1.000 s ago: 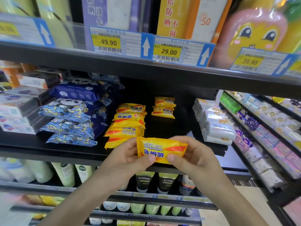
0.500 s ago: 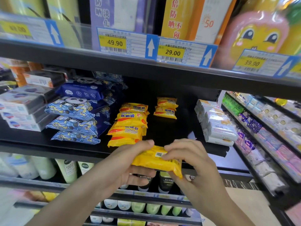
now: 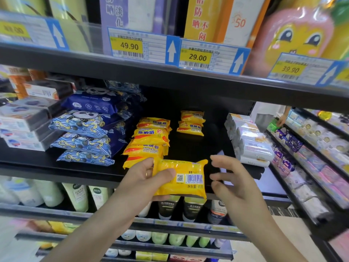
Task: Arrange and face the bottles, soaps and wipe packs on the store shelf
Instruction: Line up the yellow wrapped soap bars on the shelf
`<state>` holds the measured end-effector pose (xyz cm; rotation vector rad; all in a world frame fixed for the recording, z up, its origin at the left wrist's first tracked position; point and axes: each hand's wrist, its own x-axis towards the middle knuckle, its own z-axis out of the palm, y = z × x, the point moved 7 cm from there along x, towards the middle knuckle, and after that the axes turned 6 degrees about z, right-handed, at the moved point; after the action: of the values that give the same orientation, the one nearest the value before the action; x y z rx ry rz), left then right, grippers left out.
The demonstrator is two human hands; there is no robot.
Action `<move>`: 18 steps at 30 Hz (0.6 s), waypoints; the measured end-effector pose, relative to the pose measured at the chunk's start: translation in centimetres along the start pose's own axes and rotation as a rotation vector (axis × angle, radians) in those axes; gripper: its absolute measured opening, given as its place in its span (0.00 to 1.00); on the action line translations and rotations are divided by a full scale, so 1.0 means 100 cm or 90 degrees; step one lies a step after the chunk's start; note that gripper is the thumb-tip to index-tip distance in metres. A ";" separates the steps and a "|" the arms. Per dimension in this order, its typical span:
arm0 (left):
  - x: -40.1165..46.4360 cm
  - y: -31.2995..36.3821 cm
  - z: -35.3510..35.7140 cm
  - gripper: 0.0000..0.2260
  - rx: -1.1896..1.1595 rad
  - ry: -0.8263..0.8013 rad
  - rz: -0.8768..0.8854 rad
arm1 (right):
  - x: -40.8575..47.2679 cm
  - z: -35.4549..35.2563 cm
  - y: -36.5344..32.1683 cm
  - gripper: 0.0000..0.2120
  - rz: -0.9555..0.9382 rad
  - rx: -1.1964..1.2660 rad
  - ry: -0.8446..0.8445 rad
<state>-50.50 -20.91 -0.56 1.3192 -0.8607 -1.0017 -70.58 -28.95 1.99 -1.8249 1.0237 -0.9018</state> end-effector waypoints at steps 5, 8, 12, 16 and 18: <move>0.002 0.002 0.001 0.10 0.024 -0.019 0.053 | 0.009 -0.010 0.004 0.12 0.169 0.165 -0.004; 0.004 0.003 0.002 0.11 0.027 -0.035 0.075 | 0.010 -0.003 0.007 0.09 0.227 0.189 -0.052; 0.007 0.004 0.001 0.15 0.025 -0.047 0.123 | 0.009 0.012 0.007 0.12 0.281 0.239 -0.121; 0.007 0.006 -0.001 0.16 0.057 -0.046 0.187 | 0.007 0.023 0.001 0.22 0.284 0.277 -0.171; 0.007 0.007 -0.002 0.13 0.080 -0.046 0.214 | 0.008 0.025 -0.001 0.23 0.281 0.284 -0.180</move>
<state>-50.05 -21.50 0.13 1.1967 -1.1725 -0.7447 -68.03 -28.85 1.26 -1.2427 0.9067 -0.5300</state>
